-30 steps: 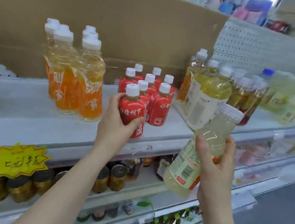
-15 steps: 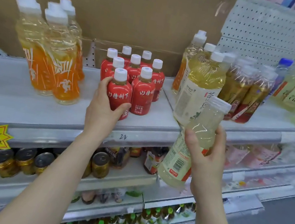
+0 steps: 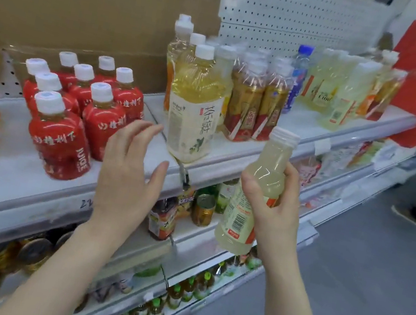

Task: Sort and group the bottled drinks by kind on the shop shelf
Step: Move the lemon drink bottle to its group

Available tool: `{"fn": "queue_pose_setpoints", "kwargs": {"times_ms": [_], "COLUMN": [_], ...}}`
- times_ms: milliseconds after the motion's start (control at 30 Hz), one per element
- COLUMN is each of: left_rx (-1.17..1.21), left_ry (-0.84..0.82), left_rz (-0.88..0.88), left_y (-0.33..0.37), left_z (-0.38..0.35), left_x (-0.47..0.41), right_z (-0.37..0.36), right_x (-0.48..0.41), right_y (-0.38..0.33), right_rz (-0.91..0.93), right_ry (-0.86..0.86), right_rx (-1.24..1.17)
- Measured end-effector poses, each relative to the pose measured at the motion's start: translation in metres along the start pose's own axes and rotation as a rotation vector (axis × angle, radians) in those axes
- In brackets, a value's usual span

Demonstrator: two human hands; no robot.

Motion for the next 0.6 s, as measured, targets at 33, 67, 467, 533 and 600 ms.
{"fn": "queue_pose_setpoints", "kwargs": {"times_ms": [33, 67, 467, 533, 600], "left_rx": [0.041, 0.077, 0.405, 0.422, 0.428], "left_ry": [-0.037, -0.072, -0.285, -0.313, -0.329], "left_rz": [-0.009, -0.016, 0.024, 0.055, 0.092], "left_y": [0.013, 0.025, 0.185, 0.206, 0.222], "left_z": [-0.016, -0.033, -0.287, -0.328, -0.364], "left_x": [-0.004, -0.008, -0.09, -0.105, -0.119], "right_z": [0.011, 0.023, 0.2, 0.227, 0.25], "right_x": [-0.009, -0.018, -0.179, -0.211, -0.244], "right_y": [0.004, 0.008, 0.056, 0.063, 0.071], "right_rz": [-0.002, -0.002, 0.032, 0.037, 0.041], "right_ry": [0.02, 0.039, 0.082, 0.08, 0.082], "right_rx": [0.006, 0.009, 0.118, 0.133, 0.137]}}
Point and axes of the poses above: each hand's wrist, its own x-axis away from the middle knuckle, its own z-axis out of the back of the hand, y = z × x, the point moved 6 cm from there along -x, towards the middle knuckle, and after that the axes turned 3 degrees about y, right-handed, at the moved point
